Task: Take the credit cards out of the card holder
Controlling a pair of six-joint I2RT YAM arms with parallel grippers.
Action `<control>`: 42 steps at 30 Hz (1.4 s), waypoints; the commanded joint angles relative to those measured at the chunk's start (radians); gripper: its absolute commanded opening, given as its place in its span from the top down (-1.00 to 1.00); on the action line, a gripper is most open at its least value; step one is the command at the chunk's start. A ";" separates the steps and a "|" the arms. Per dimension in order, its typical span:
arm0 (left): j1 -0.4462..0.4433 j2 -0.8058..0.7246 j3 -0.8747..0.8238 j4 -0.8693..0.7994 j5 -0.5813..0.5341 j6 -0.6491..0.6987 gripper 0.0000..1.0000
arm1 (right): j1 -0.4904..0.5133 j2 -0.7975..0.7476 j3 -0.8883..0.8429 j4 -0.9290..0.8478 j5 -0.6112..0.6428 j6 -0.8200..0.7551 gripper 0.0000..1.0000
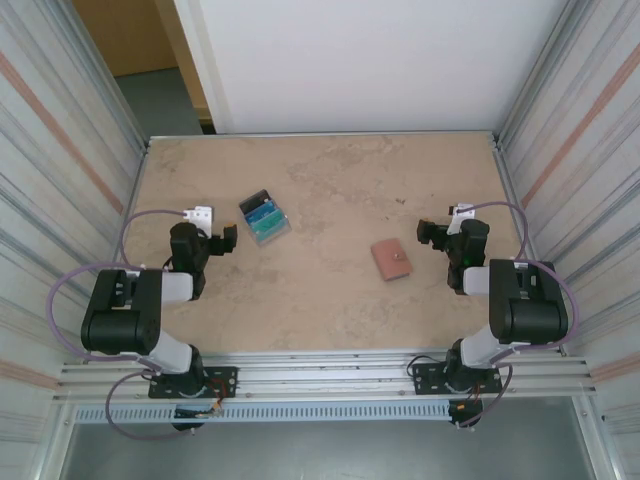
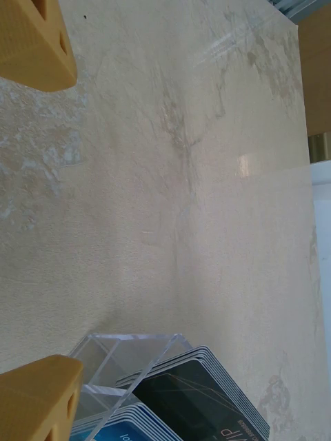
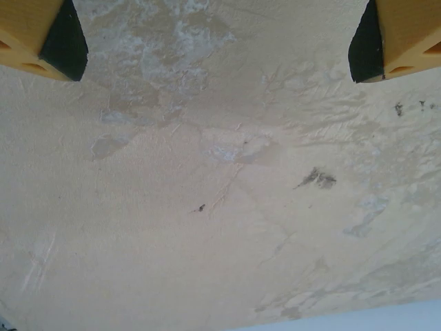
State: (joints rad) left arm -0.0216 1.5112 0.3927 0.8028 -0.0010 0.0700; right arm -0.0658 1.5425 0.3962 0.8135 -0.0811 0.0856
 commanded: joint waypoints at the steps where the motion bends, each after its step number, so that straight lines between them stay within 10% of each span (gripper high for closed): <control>1: -0.003 0.001 0.013 -0.001 -0.016 -0.009 -0.97 | 0.002 0.001 0.008 -0.004 -0.008 -0.008 -0.97; 42: -0.003 -0.043 0.020 -0.038 -0.004 -0.003 -0.97 | -0.003 -0.018 0.029 -0.054 0.003 0.001 -0.97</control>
State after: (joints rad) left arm -0.0216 1.5063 0.3927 0.7883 -0.0002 0.0704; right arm -0.0658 1.5421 0.3973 0.7914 -0.0803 0.0860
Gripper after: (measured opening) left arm 0.986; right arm 0.987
